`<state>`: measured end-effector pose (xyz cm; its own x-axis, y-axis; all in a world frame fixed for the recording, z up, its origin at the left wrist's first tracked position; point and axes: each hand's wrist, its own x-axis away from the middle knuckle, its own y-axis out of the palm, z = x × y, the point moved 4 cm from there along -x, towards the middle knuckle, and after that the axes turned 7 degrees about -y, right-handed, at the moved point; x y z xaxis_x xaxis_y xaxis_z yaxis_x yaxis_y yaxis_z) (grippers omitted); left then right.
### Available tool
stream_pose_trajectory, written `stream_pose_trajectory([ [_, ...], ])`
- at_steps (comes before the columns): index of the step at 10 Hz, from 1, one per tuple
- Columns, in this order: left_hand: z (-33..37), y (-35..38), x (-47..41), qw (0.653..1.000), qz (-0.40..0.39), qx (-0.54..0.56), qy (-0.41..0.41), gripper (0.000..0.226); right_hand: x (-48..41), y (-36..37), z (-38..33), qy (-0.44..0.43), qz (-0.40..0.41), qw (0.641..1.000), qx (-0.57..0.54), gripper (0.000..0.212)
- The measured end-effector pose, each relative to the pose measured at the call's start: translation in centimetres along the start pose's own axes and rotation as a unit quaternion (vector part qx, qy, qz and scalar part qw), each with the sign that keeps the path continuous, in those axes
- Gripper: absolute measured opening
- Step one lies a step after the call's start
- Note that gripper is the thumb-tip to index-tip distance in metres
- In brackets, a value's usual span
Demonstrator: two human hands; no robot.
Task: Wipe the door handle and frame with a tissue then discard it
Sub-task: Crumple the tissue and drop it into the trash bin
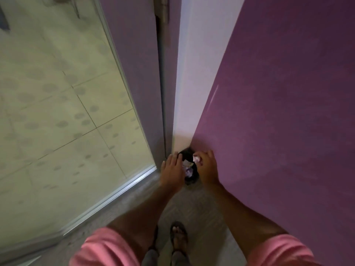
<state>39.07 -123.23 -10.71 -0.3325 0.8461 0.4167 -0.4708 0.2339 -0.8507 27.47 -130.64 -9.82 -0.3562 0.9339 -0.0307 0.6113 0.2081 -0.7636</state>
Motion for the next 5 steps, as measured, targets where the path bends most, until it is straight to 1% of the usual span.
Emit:
stream_pose_trajectory([
  [1, -0.2, 0.9, -1.6, 1.0, -0.007, -0.013, -0.002, 0.065, -1.3, 1.3, 1.4, 0.005, -0.04, 0.999, 0.001, 0.025],
  [2, -0.3, 2.5, -3.5, 1.0, -0.013, -0.026, 0.002, 0.066, -3.1, 3.0, 3.0, 0.02, -0.079, 0.997, -0.003, 0.031],
  [3, -0.7, 3.3, -4.5, 0.999, -0.02, -0.029, -0.004, 0.068, -3.6, 3.5, 3.8, 0.028, -0.061, 0.998, -0.015, 0.037],
  [4, -1.5, 4.0, -4.8, 0.999, -0.02, -0.034, 0.002, 0.067, -3.0, 3.2, 4.8, 0.028, -0.057, 0.998, -0.005, 0.034],
  [5, -1.5, 4.1, -4.8, 0.999, -0.008, -0.034, 0.004, 0.066, -2.5, 3.2, 5.3, 0.03, -0.073, 0.997, 0.002, 0.029],
])
